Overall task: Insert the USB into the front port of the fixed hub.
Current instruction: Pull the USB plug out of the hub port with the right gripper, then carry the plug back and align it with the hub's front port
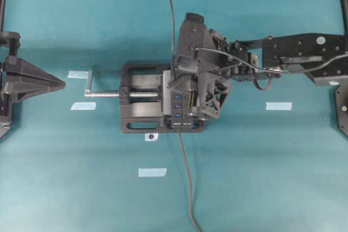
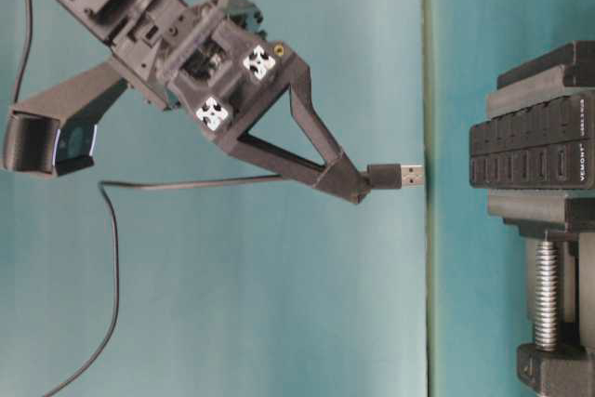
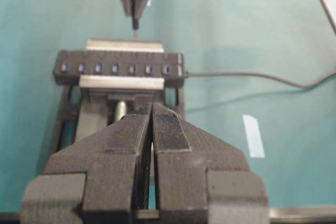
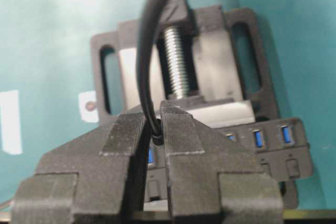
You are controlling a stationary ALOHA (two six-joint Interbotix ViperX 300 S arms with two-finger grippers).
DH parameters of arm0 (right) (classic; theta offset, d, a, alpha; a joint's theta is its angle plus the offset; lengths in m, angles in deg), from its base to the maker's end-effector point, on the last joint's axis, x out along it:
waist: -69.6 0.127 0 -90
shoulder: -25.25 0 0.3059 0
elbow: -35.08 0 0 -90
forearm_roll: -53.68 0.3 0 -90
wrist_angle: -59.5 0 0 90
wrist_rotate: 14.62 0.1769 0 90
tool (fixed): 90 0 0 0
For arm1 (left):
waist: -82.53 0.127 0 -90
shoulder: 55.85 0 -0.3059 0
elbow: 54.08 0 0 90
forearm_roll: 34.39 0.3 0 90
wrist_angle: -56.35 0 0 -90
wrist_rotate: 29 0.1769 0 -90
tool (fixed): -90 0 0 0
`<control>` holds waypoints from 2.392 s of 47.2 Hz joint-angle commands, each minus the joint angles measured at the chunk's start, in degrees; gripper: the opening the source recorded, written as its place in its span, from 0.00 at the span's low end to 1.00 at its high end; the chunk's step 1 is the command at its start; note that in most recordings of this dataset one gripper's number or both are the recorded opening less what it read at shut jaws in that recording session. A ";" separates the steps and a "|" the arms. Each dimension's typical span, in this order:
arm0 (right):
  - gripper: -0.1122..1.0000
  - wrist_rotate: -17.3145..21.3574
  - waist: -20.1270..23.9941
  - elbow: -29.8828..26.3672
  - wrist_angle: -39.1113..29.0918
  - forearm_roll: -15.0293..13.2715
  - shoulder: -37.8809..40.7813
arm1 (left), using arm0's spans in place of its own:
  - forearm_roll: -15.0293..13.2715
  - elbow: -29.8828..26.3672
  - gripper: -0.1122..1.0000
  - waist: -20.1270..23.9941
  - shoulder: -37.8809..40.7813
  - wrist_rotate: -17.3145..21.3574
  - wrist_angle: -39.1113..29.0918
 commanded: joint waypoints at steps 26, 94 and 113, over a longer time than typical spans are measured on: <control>0.16 7.03 3.78 4.22 9.67 0.18 -2.29 | 0.09 -0.62 0.10 0.18 0.62 -0.26 0.26; 0.16 8.09 4.13 7.38 14.77 0.09 4.75 | 0.09 -0.53 0.10 0.18 0.62 -0.62 0.88; 0.16 8.00 3.34 7.47 14.59 -0.79 4.83 | 0.09 -0.53 0.10 0.18 0.53 -0.53 0.88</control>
